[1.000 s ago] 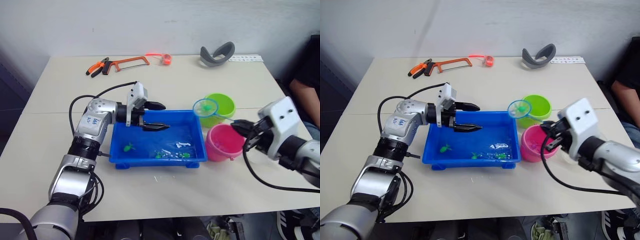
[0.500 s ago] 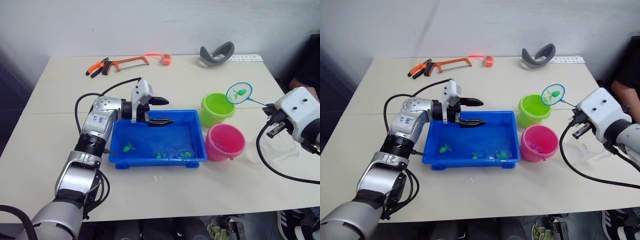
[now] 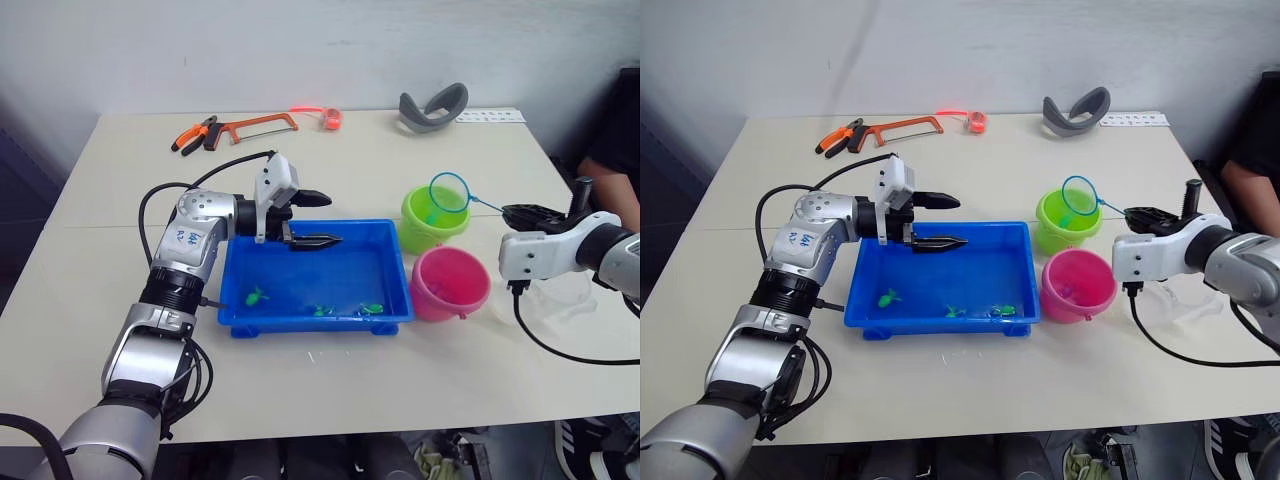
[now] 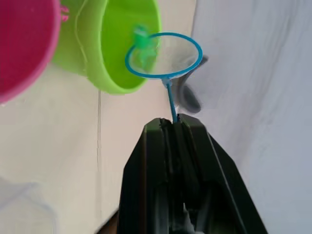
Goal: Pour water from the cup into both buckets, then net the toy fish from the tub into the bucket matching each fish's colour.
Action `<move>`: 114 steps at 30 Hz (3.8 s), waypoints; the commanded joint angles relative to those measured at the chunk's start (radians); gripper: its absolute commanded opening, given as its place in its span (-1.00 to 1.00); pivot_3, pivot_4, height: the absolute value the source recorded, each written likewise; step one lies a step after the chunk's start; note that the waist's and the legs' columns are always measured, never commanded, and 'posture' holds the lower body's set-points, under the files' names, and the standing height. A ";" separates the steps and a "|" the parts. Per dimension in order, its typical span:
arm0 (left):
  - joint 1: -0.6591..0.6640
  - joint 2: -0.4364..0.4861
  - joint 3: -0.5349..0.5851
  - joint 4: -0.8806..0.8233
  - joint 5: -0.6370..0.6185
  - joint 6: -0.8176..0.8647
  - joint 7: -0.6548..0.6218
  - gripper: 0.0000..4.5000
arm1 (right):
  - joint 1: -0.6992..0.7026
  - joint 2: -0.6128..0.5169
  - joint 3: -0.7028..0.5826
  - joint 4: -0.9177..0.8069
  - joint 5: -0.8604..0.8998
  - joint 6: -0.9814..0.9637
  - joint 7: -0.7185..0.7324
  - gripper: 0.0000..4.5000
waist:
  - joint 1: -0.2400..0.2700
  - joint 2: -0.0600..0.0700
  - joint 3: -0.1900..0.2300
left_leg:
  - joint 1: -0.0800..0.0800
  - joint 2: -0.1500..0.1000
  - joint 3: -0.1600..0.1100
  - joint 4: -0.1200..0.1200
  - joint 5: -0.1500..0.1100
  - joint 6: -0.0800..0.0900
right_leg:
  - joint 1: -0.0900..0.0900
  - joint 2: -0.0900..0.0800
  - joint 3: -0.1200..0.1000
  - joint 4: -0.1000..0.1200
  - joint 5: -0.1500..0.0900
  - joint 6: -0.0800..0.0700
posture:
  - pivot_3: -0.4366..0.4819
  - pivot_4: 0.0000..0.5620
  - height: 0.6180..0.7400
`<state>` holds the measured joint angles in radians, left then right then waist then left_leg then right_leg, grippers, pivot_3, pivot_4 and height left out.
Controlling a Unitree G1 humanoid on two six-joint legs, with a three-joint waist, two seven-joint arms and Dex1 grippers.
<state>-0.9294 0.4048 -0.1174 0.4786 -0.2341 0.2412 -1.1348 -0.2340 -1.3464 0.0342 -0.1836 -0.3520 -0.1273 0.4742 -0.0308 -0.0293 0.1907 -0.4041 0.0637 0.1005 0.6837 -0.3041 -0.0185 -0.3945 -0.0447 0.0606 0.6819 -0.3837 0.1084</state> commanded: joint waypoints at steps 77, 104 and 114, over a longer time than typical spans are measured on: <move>0.320 0.253 -0.024 -0.505 -0.090 0.156 -0.152 0.98 | -0.246 0.276 0.149 0.044 0.421 -0.135 0.810 -1.00 | -0.022 0.001 0.000 | 0.005 0.000 -0.001 0.006 0.000 0.000 | 0.004 -0.009 -0.002 0.008 -0.001 -0.001 | -0.05 -0.47 1.00; 0.185 0.163 0.026 -0.345 -0.136 0.207 -0.086 0.98 | -0.160 0.370 -0.208 -0.237 0.903 0.938 0.539 -1.00 | 0.003 0.001 0.000 | 0.002 0.000 -0.002 0.007 0.000 0.001 | 0.003 -0.009 -0.003 0.007 -0.001 -0.001 | -0.05 -0.47 1.00; 0.081 0.037 0.045 -0.247 -0.131 0.204 0.029 0.98 | -0.102 0.308 -0.492 -0.265 0.953 1.080 0.381 -1.00 | 0.005 0.001 0.000 | 0.000 -0.001 -0.004 0.007 0.000 0.001 | 0.002 -0.009 -0.003 0.007 -0.001 -0.001 | -0.05 -0.47 1.00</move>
<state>-0.8185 0.4509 -0.0964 0.2378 -0.3498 0.4551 -1.1295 -0.3359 -1.0102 -0.3912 -0.4409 0.6128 0.9630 0.8673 -0.0262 -0.0287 0.1908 -0.4036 0.0624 0.0971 0.6901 -0.3045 -0.0179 -0.3922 -0.0524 0.0573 0.6886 -0.3842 0.1074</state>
